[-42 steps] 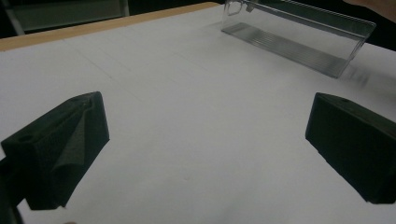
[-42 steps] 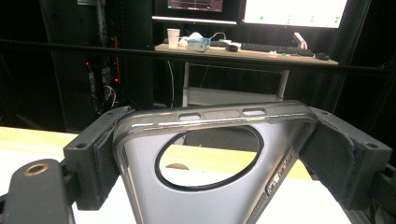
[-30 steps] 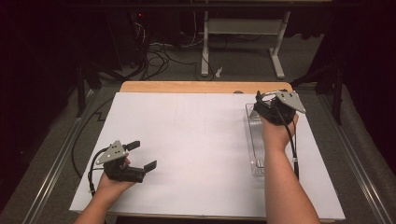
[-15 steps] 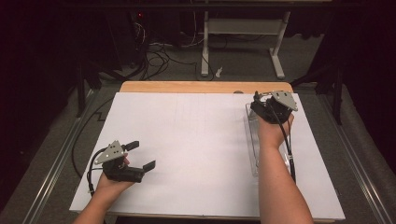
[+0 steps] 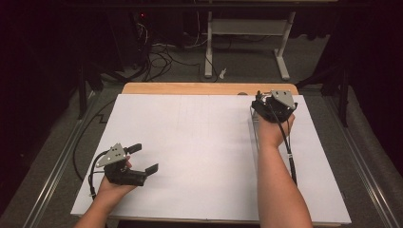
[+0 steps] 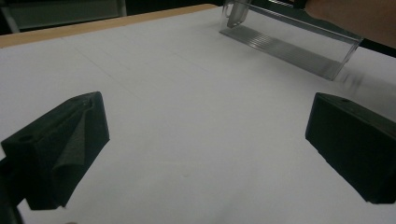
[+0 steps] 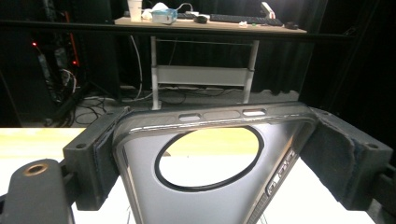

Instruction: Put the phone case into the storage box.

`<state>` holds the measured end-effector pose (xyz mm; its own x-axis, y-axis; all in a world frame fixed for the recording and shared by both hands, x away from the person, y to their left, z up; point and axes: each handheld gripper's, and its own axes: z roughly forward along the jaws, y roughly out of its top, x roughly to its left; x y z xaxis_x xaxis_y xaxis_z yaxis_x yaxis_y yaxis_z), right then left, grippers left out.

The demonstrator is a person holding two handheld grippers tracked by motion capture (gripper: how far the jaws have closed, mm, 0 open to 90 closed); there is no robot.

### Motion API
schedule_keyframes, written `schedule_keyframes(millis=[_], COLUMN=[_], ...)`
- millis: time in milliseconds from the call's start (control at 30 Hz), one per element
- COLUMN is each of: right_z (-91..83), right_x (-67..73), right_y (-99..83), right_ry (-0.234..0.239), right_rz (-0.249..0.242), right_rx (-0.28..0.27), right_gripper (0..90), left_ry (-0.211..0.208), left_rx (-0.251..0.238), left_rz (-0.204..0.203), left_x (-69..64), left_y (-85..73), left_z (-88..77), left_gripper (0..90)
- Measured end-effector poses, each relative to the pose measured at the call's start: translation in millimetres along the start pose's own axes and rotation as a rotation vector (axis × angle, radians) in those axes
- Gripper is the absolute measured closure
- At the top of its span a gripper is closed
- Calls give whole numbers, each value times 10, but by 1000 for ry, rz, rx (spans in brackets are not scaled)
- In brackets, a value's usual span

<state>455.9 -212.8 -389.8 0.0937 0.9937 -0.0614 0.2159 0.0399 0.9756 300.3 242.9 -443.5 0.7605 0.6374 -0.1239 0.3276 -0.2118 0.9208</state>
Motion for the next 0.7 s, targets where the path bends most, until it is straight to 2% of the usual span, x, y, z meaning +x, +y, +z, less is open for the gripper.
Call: schedule_keyframes(millis=[167, 367, 700], right_z=[36, 72, 96], right_x=[33, 29, 9], right_y=[-10, -43, -42], right_ry=[-13, -24, -14], right_rz=[-13, -4, -5], right_rx=[2, 17, 15], right_gripper=[140, 139, 132], left_ry=[-2, -6, -6], left_rx=[-1, 6, 4], left_rz=[0, 1, 2], left_x=[3, 1, -6], left_y=[-2, -4, -2], left_z=[-4, 1, 3], left_gripper=[8, 8, 8])
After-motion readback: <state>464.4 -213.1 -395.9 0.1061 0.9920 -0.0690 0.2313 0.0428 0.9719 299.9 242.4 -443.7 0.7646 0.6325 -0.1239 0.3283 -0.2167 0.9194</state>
